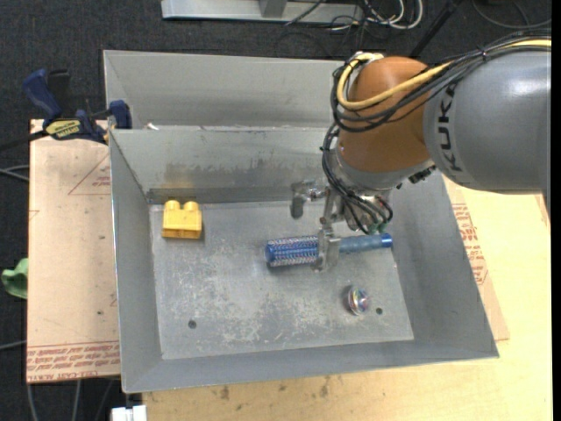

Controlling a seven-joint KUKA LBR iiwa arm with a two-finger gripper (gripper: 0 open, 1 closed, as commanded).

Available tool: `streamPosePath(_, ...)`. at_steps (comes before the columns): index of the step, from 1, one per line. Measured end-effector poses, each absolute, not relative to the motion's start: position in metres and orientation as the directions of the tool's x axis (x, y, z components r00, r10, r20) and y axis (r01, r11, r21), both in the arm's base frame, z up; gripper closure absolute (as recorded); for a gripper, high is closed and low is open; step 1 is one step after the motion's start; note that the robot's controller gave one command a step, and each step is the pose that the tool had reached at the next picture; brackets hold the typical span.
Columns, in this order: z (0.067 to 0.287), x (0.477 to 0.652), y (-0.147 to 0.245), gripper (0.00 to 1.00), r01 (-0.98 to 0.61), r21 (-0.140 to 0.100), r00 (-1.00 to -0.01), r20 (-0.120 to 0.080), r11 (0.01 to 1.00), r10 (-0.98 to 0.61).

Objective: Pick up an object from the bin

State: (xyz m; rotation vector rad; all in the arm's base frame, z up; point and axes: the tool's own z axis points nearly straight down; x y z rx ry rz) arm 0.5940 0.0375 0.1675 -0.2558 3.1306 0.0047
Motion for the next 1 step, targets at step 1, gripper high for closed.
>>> streamPosePath(1,0.0652,0.5977,0.0246,0.00,-0.119,0.002,-0.993,0.005,0.993,-0.119)
